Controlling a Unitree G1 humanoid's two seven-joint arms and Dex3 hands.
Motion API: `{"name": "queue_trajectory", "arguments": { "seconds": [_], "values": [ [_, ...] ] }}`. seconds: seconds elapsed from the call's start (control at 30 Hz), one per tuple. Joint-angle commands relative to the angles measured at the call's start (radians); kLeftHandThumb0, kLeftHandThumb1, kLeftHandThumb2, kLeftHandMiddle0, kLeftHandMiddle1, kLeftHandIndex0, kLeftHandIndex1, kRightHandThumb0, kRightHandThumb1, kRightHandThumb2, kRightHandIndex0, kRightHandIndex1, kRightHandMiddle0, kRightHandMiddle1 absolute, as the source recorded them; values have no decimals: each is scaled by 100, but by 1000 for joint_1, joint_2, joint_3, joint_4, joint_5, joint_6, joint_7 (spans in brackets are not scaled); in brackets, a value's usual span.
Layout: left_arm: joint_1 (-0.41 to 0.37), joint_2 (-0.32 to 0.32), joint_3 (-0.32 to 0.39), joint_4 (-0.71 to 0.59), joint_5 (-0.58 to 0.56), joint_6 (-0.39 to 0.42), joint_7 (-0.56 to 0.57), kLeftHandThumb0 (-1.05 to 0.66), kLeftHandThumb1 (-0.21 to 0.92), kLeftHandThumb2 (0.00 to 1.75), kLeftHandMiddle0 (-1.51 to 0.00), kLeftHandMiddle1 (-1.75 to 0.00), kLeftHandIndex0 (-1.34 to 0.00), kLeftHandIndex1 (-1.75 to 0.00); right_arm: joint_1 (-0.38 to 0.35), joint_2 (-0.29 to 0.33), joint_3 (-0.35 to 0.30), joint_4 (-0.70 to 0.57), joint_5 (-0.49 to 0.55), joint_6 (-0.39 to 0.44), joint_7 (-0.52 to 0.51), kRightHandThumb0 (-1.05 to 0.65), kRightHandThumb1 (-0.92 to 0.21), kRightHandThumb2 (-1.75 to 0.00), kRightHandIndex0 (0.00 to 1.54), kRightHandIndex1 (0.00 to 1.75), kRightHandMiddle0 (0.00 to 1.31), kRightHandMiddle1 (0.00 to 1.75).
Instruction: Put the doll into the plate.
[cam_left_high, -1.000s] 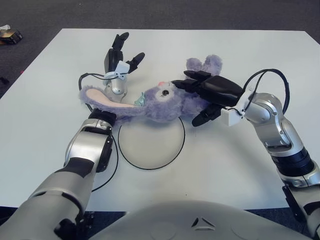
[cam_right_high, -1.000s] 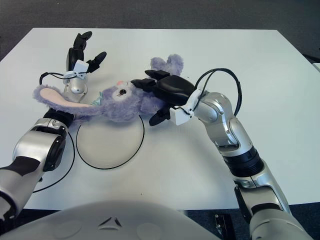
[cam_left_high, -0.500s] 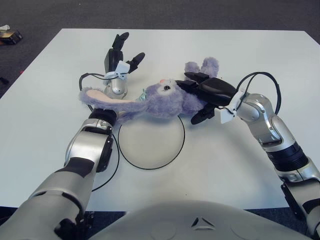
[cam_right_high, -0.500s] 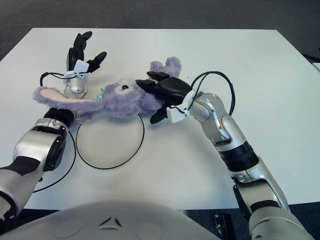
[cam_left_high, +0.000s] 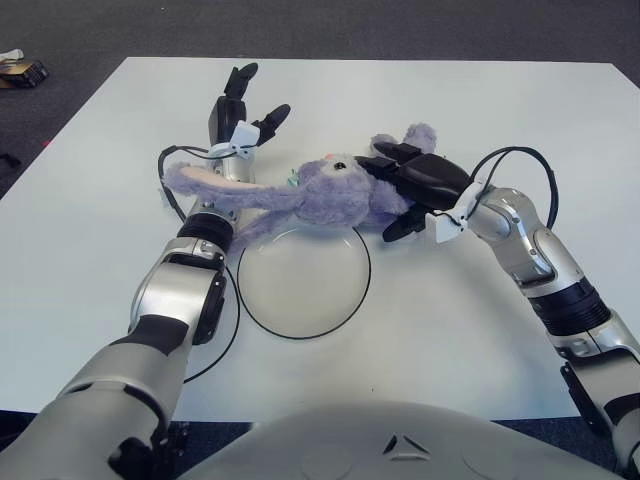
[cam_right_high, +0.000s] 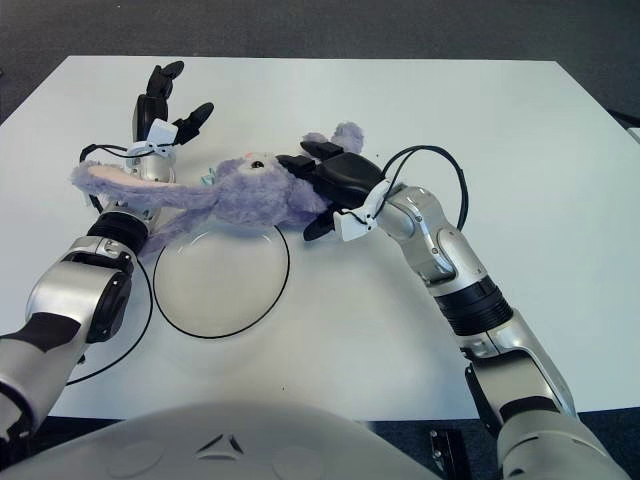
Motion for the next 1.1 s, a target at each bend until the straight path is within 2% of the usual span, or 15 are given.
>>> {"name": "queue_trajectory", "arguments": {
  "seconds": [0.0,0.1,0.13,0.2,0.23,0.33,0.37,0.43,0.5,0.63,0.77,0.9,0.93,1.0,1.07],
  "values": [
    [6,5,1,-9,9,-9,10,-44,92,21,-55,0,-39,-42,37,-10,36,15,-127,58,-9,-60,-92,-4,40,5,53,10],
    [7,5,1,-12,9,-9,11,-43,92,21,-55,0,-40,-42,39,-7,49,12,-184,78,-27,-55,-91,-1,51,6,64,11],
    [8,5,1,-14,9,-9,12,-43,92,21,-55,0,-40,-42,40,-5,52,12,-200,86,-32,-53,-91,-1,53,12,67,11],
    [8,5,0,-15,10,-9,13,-43,92,21,-55,0,-40,-42,42,0,58,14,-224,98,-40,-49,-91,-1,45,49,74,10],
    [8,5,0,-16,10,-9,14,-43,92,21,-55,0,-40,-42,43,2,59,16,-232,101,-43,-47,-91,0,43,61,76,11],
    [9,6,-1,-18,13,-11,16,-43,92,21,-55,0,-40,-42,45,6,65,25,-257,111,-56,-40,-90,0,29,111,80,19],
    [9,7,-1,-18,13,-11,17,-43,92,21,-55,0,-40,-42,45,7,67,28,-265,114,-60,-39,-91,-6,25,132,72,60],
    [10,8,-1,-19,14,-12,18,-43,92,21,-55,0,-40,-42,47,10,69,37,-276,119,-76,-38,-91,-12,22,153,64,97],
    [10,8,-1,-19,15,-12,18,-42,92,21,-55,0,-40,-42,49,13,69,42,-281,122,-89,-37,-92,-13,27,163,62,114],
    [11,9,0,-22,16,-12,18,-42,92,21,-55,0,-40,-42,80,44,45,65,-255,133,-195,-37,-92,-14,38,172,61,128],
    [12,9,1,-26,18,-11,18,-42,92,21,-55,0,-40,-41,117,57,25,103,-225,117,-314,-37,-92,-15,49,174,60,132],
    [12,8,3,-26,20,-9,18,-42,92,21,-55,0,-40,-41,123,53,26,128,-217,102,-370,-37,-90,-21,56,175,58,136],
    [11,8,3,-26,21,-9,18,-42,92,21,-55,0,-40,-41,125,51,26,136,-215,96,-387,-37,-86,-29,58,175,56,140],
    [11,8,3,-26,22,-8,19,-42,92,21,-56,0,-41,-41,126,47,25,151,-207,80,-423,-38,-71,-63,64,175,50,155],
    [11,8,3,-26,23,-8,20,-42,92,21,-56,0,-41,-41,126,43,22,171,-195,58,-465,-39,-65,-78,67,175,46,164]
  ]
}}
